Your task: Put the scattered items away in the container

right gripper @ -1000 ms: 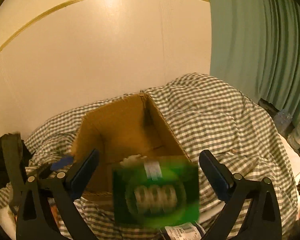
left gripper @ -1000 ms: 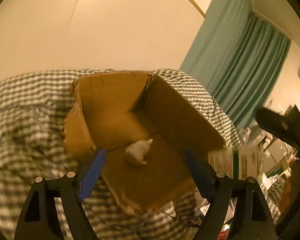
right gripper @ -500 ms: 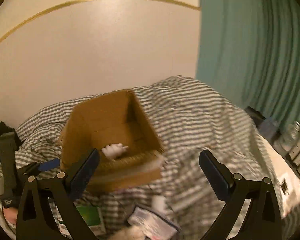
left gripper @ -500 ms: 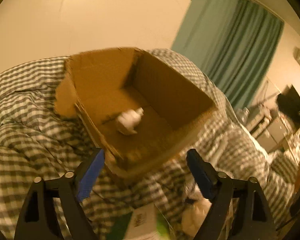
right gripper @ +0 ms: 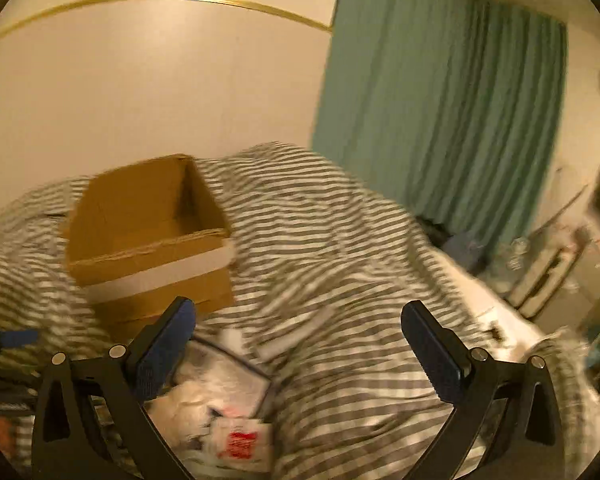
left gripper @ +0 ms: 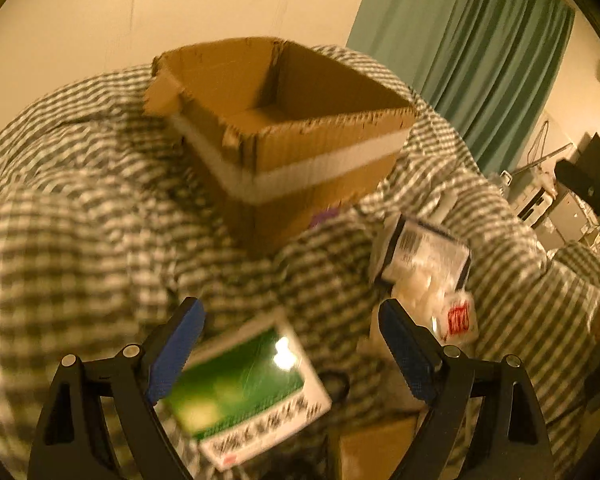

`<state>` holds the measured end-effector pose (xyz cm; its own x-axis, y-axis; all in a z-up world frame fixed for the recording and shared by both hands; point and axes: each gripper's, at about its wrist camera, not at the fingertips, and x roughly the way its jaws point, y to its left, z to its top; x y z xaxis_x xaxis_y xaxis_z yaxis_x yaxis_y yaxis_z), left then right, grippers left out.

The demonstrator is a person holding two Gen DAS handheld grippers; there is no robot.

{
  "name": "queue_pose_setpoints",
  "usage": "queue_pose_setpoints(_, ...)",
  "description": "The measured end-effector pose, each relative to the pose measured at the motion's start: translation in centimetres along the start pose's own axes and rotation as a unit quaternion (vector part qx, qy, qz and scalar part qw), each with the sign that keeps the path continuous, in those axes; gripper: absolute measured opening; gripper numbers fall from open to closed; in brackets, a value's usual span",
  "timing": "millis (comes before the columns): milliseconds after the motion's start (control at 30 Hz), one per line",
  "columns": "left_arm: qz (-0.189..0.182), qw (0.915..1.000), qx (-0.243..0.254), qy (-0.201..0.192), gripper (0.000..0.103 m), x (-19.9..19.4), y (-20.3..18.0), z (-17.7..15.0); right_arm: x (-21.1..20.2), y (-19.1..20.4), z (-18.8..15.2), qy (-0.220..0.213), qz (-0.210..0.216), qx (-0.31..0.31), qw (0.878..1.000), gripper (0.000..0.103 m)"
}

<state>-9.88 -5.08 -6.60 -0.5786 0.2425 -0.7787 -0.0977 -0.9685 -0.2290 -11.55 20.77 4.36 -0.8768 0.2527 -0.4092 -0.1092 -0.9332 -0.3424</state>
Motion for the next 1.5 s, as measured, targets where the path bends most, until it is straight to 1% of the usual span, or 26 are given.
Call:
queue_pose_setpoints(67,0.003,0.9999,-0.001,0.017,0.092,-0.5,0.1,-1.2,0.3,0.3,-0.3,0.023,0.04,0.006,0.999,0.103)
queue_pose_setpoints(100,0.008,0.9997,-0.001,0.024,0.092,-0.5,0.1,-1.6,0.4,0.7,-0.7,0.033,0.049,-0.001,0.998,0.103)
queue_pose_setpoints(167,0.032,0.9982,-0.004,0.052,0.092,-0.1,0.0,-2.8,0.7,1.8,-1.4,0.048,0.051,-0.023,0.997,0.103)
queue_pose_setpoints(267,0.042,0.9959,-0.01,0.08,0.092,0.8,0.1,-3.8,1.4,3.5,-2.2,0.066,0.049,-0.052,0.995,0.103)
queue_pose_setpoints(333,0.06,0.9946,0.0,0.084,0.092,1.4,-0.2,-4.1,1.7,4.0,-2.8,0.078,0.058,-0.059,0.994,0.103)
queue_pose_setpoints(367,0.07,0.994,0.005,0.084,0.095,1.6,-0.3,-4.1,1.7,4.1,-2.9,0.083,0.063,-0.06,0.993,0.103)
queue_pose_setpoints(433,0.082,0.9928,0.003,0.087,0.101,2.0,-0.1,-4.2,2.2,4.8,-3.6,0.102,0.068,-0.066,0.99,0.103)
queue_pose_setpoints(500,0.091,0.9919,-0.005,0.088,0.101,2.2,0.3,-4.2,3.0,5.1,-4.3,0.124,0.072,-0.066,0.987,0.103)
queue_pose_setpoints(633,0.093,0.9922,-0.039,0.073,0.101,1.2,1.4,-4.0,4.8,5.9,-5.7,0.172,0.095,-0.055,0.979,0.103)
queue_pose_setpoints(700,0.089,0.9928,-0.045,0.067,0.101,1.0,1.6,-3.8,5.7,6.3,-6.2,0.193,0.104,-0.053,0.974,0.103)
queue_pose_setpoints(867,0.074,0.9911,-0.04,0.104,0.101,2.9,1.3,-4.1,7.8,7.6,-7.2,0.224,0.127,-0.049,0.965,0.103)
queue_pose_setpoints(900,0.071,0.9907,-0.042,0.108,0.101,3.3,1.4,-4.2,8.4,8.0,-7.4,0.233,0.129,-0.049,0.963,0.101)
queue_pose_setpoints(967,0.065,0.99,-0.051,0.114,0.103,4.2,1.5,-4.3,9.5,8.7,-8.1,0.245,0.134,-0.051,0.959,0.088)
queue_pose_setpoints(1000,0.059,0.9897,-0.058,0.117,0.103,4.7,1.6,-4.3,10.1,9.1,-8.5,0.253,0.135,-0.053,0.956,0.084)
queue_pose_setpoints(1033,0.057,0.9898,-0.064,0.114,0.103,5.0,1.7,-4.3,10.7,9.4,-8.9,0.263,0.133,-0.057,0.954,0.078)
queue_pose_setpoints(1067,0.056,0.9903,-0.066,0.109,0.103,5.3,1.6,-4.3,11.2,9.6,-9.3,0.271,0.13,-0.061,0.952,0.066)
queue_pose_setpoints(1100,0.057,0.991,-0.064,0.102,0.103,5.5,1.6,-4.2,11.8,9.8,-9.8,0.28,0.125,-0.065,0.95,0.058)
queue_pose_setpoints(1133,0.058,0.9919,-0.062,0.095,0.103,5.7,1.5,-4.1,12.1,9.7,-10.1,0.288,0.123,-0.064,0.947,0.041)
queue_pose_setpoints(1167,0.057,0.9923,-0.061,0.092,0.103,5.8,1.5,-4.1,12.4,9.6,-10.4,0.296,0.128,-0.057,0.945,0.037)
queue_pose_setpoints(1200,0.057,0.9926,-0.06,0.089,0.103,5.8,1.5,-4.1,12.5,9.2,-10.6,0.304,0.134,-0.046,0.942,0.037)
queue_pose_setpoints(1300,0.054,0.9927,-0.064,0.087,0.103,5.7,1.6,-4.0,12.0,8.6,-10.3,0.3,0.125,-0.04,0.945,0.036)
queue_pose_setpoints(1400,0.049,0.9923,-0.068,0.092,0.103,5.6,1.9,-4.1,11.3,8.1,-10.0,0.291,0.125,-0.034,0.948,0.028)
queue_pose_setpoints(1467,0.046,0.9916,-0.075,0.095,0.097,5.0,2.1,-4.2,10.6,7.8,-9.6,0.279,0.123,-0.035,0.952,0.027)
queue_pose_setpoints(1500,0.044,0.9913,-0.079,0.095,0.097,4.7,2.1,-4.2,10.1,7.7,-9.4,0.272,0.122,-0.033,0.954,0.027)
